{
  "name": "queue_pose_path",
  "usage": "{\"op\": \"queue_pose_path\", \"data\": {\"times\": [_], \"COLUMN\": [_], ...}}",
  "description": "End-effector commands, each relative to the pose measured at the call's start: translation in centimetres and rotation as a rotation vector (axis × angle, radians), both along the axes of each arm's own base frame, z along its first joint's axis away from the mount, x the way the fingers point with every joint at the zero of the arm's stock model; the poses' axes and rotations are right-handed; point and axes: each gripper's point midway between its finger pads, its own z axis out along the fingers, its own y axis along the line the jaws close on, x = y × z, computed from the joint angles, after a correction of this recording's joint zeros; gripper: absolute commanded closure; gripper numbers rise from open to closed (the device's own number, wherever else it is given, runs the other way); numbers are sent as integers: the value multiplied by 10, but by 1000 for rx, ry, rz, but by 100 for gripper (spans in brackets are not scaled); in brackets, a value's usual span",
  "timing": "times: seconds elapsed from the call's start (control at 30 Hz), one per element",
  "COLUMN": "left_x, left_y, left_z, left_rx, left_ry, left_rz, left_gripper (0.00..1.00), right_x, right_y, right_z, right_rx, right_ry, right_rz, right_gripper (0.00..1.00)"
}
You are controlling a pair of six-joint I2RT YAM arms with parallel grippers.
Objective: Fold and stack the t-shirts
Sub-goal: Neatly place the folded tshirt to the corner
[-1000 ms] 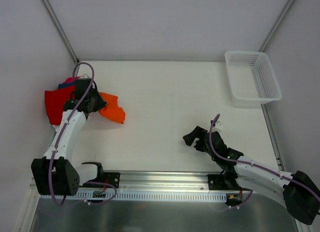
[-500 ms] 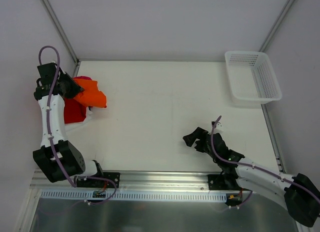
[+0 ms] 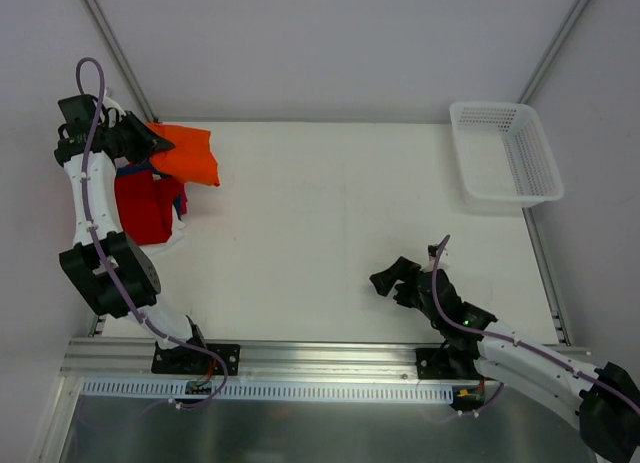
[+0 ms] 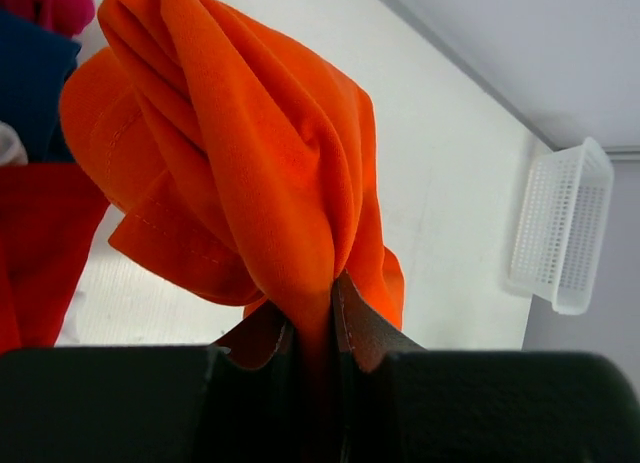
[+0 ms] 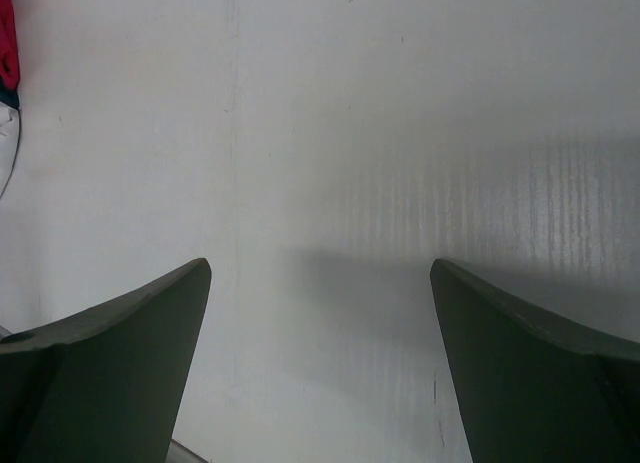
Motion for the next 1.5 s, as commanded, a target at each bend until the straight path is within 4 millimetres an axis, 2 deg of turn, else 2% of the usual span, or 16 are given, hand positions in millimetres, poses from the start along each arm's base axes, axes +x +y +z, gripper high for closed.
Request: {"op": "queue_pose_path", "data": {"times": [0.0, 0.07, 0.13, 0.27, 0.3, 0.43, 0.47, 0.73, 0.8, 0.97, 1.1, 1.33, 1.37, 1.4, 1.43, 1.47], "left_x": [14, 16, 16, 2, -6, -40, -47, -81, -88, -92, -105, -87, -86, -86, -85, -86], "left_y": [-7, -4, 2, 29, 34, 70, 78, 127, 139, 154, 164, 153, 151, 150, 149, 151], "left_z": [58, 70, 66, 20, 15, -23, -22, -49, -48, -51, -72, -112, -114, -114, -112, -109], "left_rx": [-19, -1, 3, 21, 35, 118, 139, 153, 134, 126, 133, 23, 19, 27, 46, 83], "left_ry": [-160, -182, -165, -38, -25, 102, 108, 246, 250, 267, 333, 408, 412, 414, 413, 413], "left_rz": [-62, -48, -21, 102, 130, 324, 360, 588, 649, 706, 778, 659, 653, 653, 655, 673], "left_gripper": [100, 100, 100, 100, 100, 100, 100, 100, 100, 100, 100, 99, 90, 47, 20, 1], "right_x": [-5, -5, -4, -3, -3, -5, -5, -9, -11, -12, -14, -15, -15, -14, -14, -16], "right_y": [-7, -8, -7, -2, -2, -2, -2, -4, -6, -10, -12, -12, -11, -10, -10, -13], "right_z": [-12, -14, -11, -8, -9, -14, -15, -16, -17, -19, -22, -19, -17, -15, -14, -18], "right_rx": [-28, -38, -35, -36, -40, -39, -39, -31, -32, -23, -23, -1, 3, 10, 13, -6], "right_ry": [32, 35, 33, 32, 35, 43, 45, 40, 40, 33, 39, 29, 25, 19, 14, 27], "right_rz": [-12, -19, -17, 2, 4, 9, 10, 16, 14, 3, 2, 1, 3, 4, 4, 5], "right_gripper": [3, 3, 3, 3, 3, 3, 3, 3, 3, 3, 3, 3, 3, 3, 3, 3]}}
